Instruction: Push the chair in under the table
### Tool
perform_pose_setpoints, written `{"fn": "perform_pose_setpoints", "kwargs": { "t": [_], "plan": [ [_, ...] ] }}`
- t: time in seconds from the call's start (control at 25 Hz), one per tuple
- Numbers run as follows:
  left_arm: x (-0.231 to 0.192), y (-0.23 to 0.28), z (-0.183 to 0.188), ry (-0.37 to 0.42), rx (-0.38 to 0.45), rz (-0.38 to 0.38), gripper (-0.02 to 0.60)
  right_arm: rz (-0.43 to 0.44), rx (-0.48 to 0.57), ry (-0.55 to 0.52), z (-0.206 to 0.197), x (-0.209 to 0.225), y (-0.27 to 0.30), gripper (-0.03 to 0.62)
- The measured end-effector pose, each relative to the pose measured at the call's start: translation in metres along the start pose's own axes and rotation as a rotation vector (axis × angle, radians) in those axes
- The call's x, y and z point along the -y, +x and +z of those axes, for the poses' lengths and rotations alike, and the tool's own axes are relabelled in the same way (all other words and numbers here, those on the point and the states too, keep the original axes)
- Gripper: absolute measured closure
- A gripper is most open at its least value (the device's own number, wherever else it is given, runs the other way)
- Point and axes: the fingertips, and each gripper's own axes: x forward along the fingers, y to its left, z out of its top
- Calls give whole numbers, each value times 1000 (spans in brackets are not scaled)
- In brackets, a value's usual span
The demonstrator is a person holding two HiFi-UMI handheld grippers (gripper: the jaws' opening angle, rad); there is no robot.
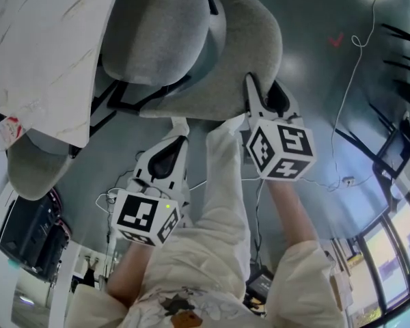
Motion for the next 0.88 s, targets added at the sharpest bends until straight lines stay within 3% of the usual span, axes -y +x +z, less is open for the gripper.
{"fn": "perform_pose_setpoints", "kwargs": {
  "t": [0.24, 0.48, 0.88],
  "plan": [
    [3, -13, 15, 44, 18, 8, 572, 27, -19, 4, -2, 1, -6, 437],
    [12, -31, 35, 89, 50, 22, 572, -12, -56, 14, -2, 2, -21, 433],
    [44, -63, 59, 155, 128, 7, 572, -7, -21, 14, 2, -1, -85, 440]
  ]
}}
